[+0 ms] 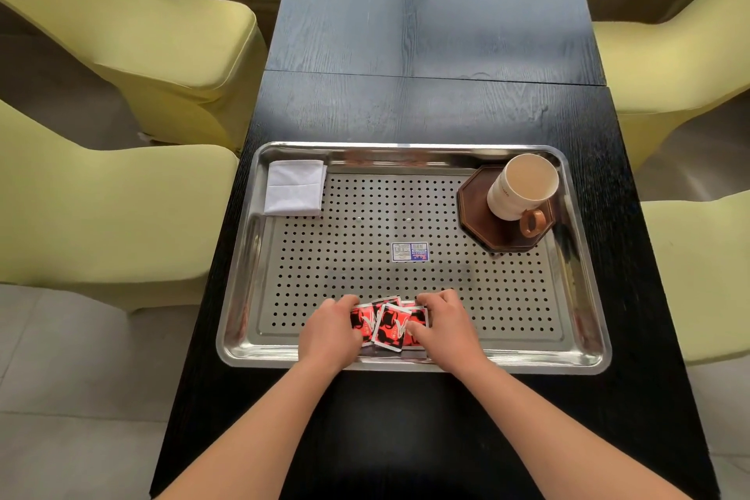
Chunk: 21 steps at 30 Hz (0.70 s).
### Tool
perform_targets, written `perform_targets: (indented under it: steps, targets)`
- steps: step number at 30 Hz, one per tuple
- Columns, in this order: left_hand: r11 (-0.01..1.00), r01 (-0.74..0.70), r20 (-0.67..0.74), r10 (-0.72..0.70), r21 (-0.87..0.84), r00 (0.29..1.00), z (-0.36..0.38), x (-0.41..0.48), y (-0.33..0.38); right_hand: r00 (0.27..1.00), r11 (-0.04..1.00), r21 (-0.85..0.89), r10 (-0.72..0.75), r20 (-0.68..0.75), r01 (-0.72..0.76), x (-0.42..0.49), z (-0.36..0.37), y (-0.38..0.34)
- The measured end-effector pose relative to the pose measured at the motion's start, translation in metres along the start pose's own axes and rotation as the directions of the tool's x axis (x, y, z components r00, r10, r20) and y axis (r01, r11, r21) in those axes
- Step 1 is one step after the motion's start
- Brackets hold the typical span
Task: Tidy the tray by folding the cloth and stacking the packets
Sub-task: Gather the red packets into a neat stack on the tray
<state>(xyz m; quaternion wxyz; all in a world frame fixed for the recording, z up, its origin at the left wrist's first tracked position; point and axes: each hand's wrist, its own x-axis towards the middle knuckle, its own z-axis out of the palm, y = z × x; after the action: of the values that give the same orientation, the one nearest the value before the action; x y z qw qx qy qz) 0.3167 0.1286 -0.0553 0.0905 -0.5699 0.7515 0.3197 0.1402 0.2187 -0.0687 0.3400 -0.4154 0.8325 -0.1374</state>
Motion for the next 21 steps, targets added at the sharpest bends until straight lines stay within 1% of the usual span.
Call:
perform_targets:
  steps: [2,3,5,7,9,11,13,14,15,16,18,19,21]
  targets:
    - [1.0,-0.001,-0.022,0.0,-0.005,1.0,-0.002,0.003,0.004,1.0,1.0,0.009,-0.001,0.002,0.001,0.0,0.0,0.002]
    - [1.0,-0.023,-0.023,0.022,-0.01,0.999,-0.002,0.005,0.006,1.0,1.0,0.014,-0.002,0.002,0.002,-0.001,-0.001,0.004]
    - [0.992,-0.127,0.023,0.127,-0.013,0.992,-0.003,0.003,0.012,1.0,1.0,0.024,-0.008,0.001,0.008,-0.002,-0.001,0.007]
    - [0.955,-0.287,0.114,0.278,0.072,0.954,-0.002,0.001,0.019,1.0,0.999,0.028,-0.016,0.006,0.016,-0.003,-0.001,0.009]
    - [0.879,-0.419,0.172,0.387,0.228,0.906,-0.001,0.003,0.025,1.0,0.999,0.029,-0.018,0.015,0.018,-0.003,-0.001,0.009]
    - [0.818,-0.48,0.175,0.447,0.315,0.877,0.0,0.009,0.028,1.0,0.999,0.035,-0.013,0.026,0.012,-0.002,-0.002,0.008]
    - [0.787,-0.51,0.177,0.479,0.348,0.86,-0.001,0.011,0.027,0.999,0.999,0.041,-0.013,0.033,0.011,-0.001,-0.003,0.009]
    - [0.787,-0.513,0.172,0.484,0.344,0.858,-0.001,0.011,0.027,0.999,0.999,0.042,-0.014,0.035,0.012,-0.001,-0.003,0.009]
    - [0.806,-0.501,0.155,0.477,0.316,0.865,-0.001,0.011,0.026,0.999,0.999,0.043,-0.016,0.035,0.014,-0.001,-0.004,0.01]
    - [0.845,-0.469,0.124,0.452,0.255,0.883,-0.002,0.009,0.026,0.999,0.999,0.043,-0.02,0.035,0.018,-0.001,-0.004,0.01]
    - [0.938,-0.344,0.043,0.343,0.039,0.939,-0.008,0.007,0.023,0.999,0.999,0.042,-0.031,0.035,0.029,-0.001,-0.004,0.01]
    - [0.96,-0.265,0.022,0.268,-0.086,0.963,-0.011,0.007,0.019,0.999,0.999,0.044,-0.033,0.035,0.032,-0.001,-0.004,0.01]
    - [0.952,-0.11,0.036,0.125,-0.287,0.991,-0.019,0.008,0.01,0.999,0.999,0.044,-0.034,0.035,0.033,-0.001,-0.004,0.01]
